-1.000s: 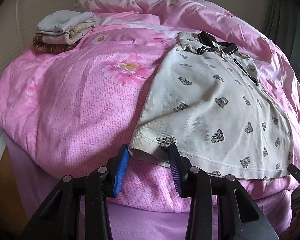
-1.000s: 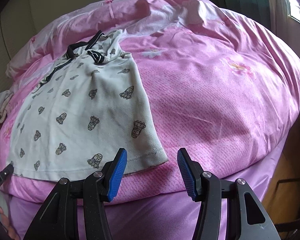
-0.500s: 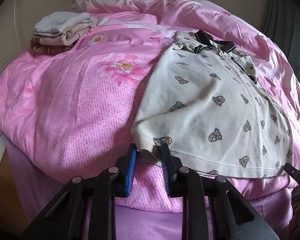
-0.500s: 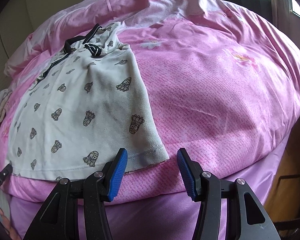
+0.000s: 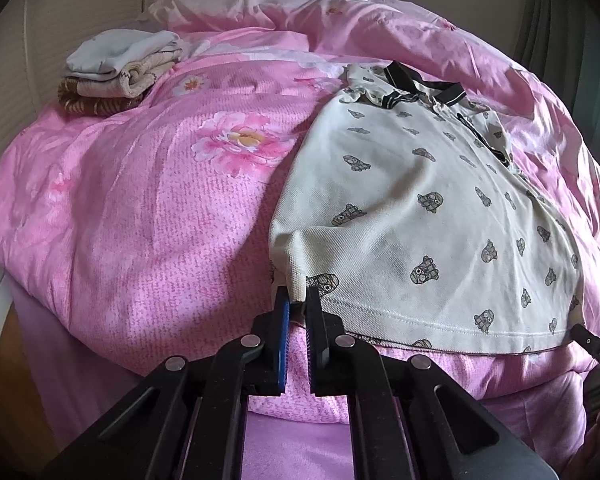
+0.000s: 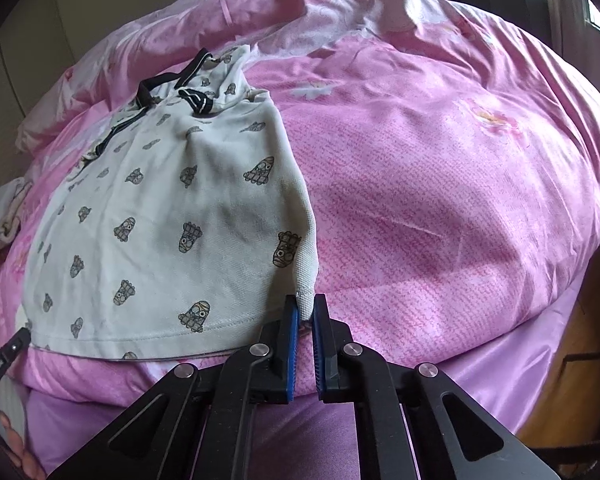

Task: Fold small clothes
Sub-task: 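Grasp the shirt hem with the left gripper while the right gripper grasps the hem, then lift the hem with both grippers and fold it over toward the collar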

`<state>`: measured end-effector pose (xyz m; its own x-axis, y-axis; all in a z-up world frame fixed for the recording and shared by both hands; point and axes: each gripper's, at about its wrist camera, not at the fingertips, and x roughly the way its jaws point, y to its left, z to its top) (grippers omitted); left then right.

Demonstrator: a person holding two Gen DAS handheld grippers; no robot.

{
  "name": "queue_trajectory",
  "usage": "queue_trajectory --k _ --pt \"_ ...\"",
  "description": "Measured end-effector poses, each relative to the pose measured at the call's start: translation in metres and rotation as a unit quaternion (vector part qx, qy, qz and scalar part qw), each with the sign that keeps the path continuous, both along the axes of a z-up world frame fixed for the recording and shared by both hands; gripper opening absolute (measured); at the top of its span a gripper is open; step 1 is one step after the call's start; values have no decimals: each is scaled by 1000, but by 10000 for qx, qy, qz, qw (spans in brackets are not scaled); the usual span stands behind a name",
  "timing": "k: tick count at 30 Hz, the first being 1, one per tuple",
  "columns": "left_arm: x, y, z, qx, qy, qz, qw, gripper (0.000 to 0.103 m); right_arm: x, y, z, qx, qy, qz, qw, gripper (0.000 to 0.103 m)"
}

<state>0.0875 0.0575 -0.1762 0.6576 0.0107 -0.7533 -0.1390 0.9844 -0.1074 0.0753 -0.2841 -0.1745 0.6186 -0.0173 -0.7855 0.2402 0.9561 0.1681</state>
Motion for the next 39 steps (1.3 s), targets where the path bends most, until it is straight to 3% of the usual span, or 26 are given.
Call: queue_trajectory --k 22,39 --pt "-2 3 41 -51 -390 -42 9992 8 -5 -8 46 155 -687 -24 9975 7" --pt "18 3 72 -74 -605 -101 9981 8 6 -7 84 154 -1094 116 9938 7"
